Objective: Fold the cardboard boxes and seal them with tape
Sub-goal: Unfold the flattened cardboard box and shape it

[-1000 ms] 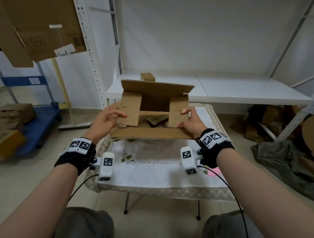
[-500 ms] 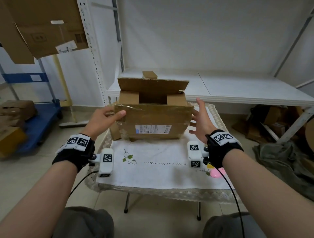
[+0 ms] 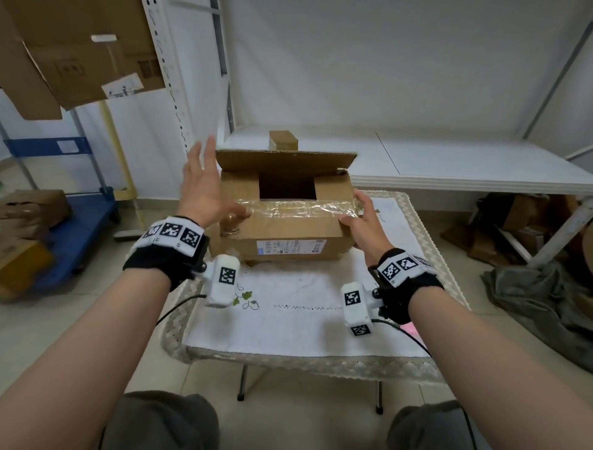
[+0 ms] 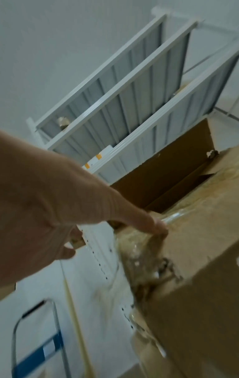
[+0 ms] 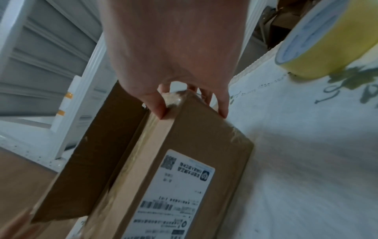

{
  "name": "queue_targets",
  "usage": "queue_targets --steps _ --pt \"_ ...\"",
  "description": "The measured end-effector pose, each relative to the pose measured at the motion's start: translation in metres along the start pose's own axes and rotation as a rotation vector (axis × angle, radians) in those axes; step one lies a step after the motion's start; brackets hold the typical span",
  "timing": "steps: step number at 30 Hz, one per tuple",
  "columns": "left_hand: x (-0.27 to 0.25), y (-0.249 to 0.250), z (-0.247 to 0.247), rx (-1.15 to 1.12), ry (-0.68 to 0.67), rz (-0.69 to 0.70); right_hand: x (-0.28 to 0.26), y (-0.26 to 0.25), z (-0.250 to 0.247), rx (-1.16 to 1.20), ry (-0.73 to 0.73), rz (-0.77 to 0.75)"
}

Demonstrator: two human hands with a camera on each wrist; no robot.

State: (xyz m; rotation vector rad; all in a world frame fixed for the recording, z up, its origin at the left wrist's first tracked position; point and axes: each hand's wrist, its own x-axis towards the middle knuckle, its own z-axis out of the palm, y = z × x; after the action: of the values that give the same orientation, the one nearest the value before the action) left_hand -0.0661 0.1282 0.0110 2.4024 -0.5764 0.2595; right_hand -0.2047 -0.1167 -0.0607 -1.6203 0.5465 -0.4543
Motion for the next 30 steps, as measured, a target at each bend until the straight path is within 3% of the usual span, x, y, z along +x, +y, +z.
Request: queue_targets --steps 4,7,11,19,30 --pt "0.013 0.036 0.005 0.073 0.141 0.238 0.002 -0.002 0.000 -0.004 -0.015 0.031" --pt "0.009 0.055 0.017 0.256 0.067 0.362 0.004 -0.004 -0.003 -0.021 -0.010 0.061" --pt "-0.009 0.052 0.046 0.273 -0.185 0.369 0.006 -0.006 -0.004 -0.017 0.005 0.076" --pt "0.013 0.068 0.063 0.641 -0.429 0.485 0.004 -0.007 -0.004 0.000 0.016 0.057" --pt "0.033 0.078 0.080 0.788 -0.474 0.498 0.004 -0.009 -0.001 0.008 0.020 0.064"
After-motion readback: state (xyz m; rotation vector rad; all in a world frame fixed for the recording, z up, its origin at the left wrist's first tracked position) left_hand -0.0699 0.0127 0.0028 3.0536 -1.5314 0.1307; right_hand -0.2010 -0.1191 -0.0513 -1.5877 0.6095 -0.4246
